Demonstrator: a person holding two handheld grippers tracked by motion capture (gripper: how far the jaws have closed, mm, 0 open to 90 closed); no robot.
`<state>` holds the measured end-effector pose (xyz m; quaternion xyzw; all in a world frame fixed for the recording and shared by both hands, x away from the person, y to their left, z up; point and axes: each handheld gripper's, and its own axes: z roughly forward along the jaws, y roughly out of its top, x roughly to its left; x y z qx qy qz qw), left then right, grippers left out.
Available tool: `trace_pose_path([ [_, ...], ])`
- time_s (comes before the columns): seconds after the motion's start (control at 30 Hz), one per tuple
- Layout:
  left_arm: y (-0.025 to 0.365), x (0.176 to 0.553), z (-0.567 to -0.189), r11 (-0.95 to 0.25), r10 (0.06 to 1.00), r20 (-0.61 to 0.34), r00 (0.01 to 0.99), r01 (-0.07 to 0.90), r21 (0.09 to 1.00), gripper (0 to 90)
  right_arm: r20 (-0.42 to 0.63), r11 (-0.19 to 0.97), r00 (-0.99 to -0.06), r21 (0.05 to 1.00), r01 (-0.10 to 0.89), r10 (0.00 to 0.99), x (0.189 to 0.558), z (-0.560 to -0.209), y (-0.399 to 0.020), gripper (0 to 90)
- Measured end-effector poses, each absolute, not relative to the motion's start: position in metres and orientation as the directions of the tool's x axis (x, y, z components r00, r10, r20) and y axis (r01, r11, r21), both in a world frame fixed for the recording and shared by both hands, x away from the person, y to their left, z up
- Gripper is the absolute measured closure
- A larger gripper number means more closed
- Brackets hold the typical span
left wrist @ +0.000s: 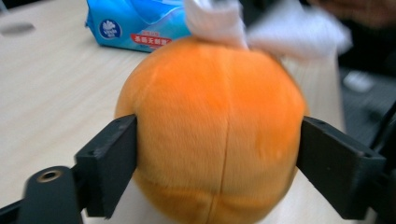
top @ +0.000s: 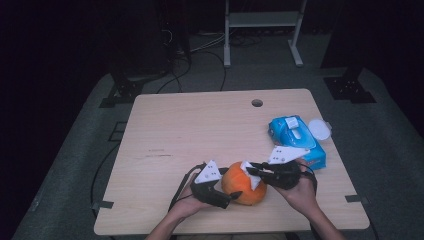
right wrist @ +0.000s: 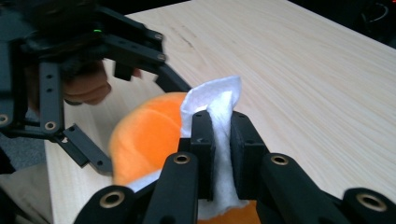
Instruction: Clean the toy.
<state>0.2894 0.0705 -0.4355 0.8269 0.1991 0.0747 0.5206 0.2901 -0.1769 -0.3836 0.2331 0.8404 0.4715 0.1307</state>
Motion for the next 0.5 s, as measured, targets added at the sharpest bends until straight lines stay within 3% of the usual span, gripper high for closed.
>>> trace_pose_path([
  [0.1, 0.067, 0.282, -0.433, -0.428, 0.408, 0.018, 0.913, 0.174, 0.887, 23.5, -0.017, 0.463, -0.880, 0.855, 0.234, 0.475, 0.282, -0.381, -0.162, 80.4],
  [0.23, 0.059, 0.270, -0.431, -0.501, 0.367, 0.163, 0.916, 0.047, 0.864, 26.0, -0.028, 0.479, -0.905, 0.855, 0.198, 0.425, 0.272, -0.379, -0.145, 80.4],
  [0.5, 0.072, 0.283, -0.438, -0.474, 0.370, 0.077, 0.926, 0.117, 0.873, 24.6, -0.004, 0.452, -0.861, 0.852, 0.264, 0.509, 0.288, -0.382, -0.175, 80.6],
])
